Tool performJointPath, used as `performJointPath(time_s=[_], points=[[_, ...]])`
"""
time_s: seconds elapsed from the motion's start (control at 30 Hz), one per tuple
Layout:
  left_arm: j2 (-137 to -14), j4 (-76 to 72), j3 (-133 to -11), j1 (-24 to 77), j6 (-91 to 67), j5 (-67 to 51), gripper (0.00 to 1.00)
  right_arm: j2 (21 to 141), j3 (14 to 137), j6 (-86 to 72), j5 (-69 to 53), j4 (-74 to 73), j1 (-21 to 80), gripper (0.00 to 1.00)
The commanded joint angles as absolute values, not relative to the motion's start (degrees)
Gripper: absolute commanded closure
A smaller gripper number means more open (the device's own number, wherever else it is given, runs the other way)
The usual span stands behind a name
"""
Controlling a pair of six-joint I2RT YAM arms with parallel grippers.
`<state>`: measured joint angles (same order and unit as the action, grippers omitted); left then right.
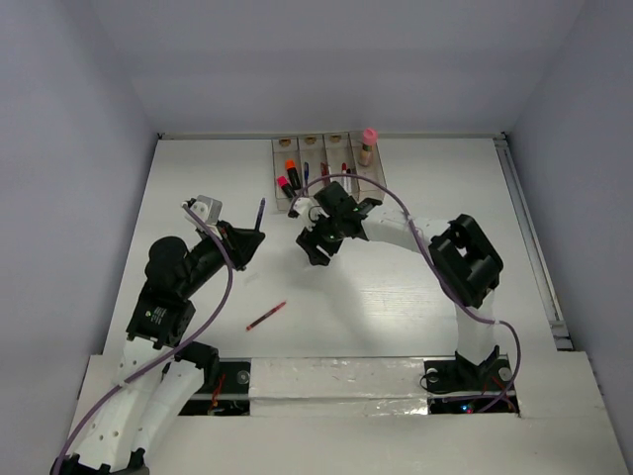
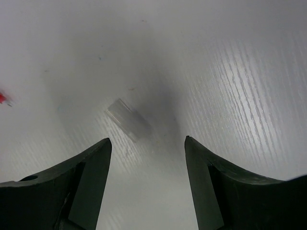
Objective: Sort the stationery into containers
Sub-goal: Close the pen cap on the pen.
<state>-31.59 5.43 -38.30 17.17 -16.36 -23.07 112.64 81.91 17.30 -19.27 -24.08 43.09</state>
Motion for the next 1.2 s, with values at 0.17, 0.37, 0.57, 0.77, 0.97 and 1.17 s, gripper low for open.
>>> performJointPath(time_s=[0.17, 0.37, 0.57, 0.77, 0.97, 1.17], points=[[-31.29, 3.43, -40.08, 16.96, -15.56, -21.45, 1.00, 117.59, 89.55, 20.57, -17.58, -30.58, 44.38, 0.30], [-31.03, 3.60, -40.08, 16.44, -15.47, -21.09, 1.00, 123.04, 94.47, 21.44, -12.75, -33.39, 46.66, 0.29], [-30.85, 3.78, -40.08, 16.44, -15.38, -20.92, 1.00, 126.21, 96.15, 21.45, -10.73, -34.98, 47.72, 0.31], [-30.85, 3.78, -40.17, 16.44, -15.29, -20.92, 1.00, 127.35, 95.89, 19.87, -8.52, -34.37, 48.25, 0.48], [-30.76, 3.78, -40.08, 16.44, -15.38, -20.74, 1.00, 124.73, 92.39, 15.74, -10.27, -30.60, 48.25, 1.00], [-31.64, 3.69, -40.08, 16.44, -15.47, -21.00, 1.00, 110.52, 82.63, 6.26, -8.17, -14.29, 47.56, 1.00]])
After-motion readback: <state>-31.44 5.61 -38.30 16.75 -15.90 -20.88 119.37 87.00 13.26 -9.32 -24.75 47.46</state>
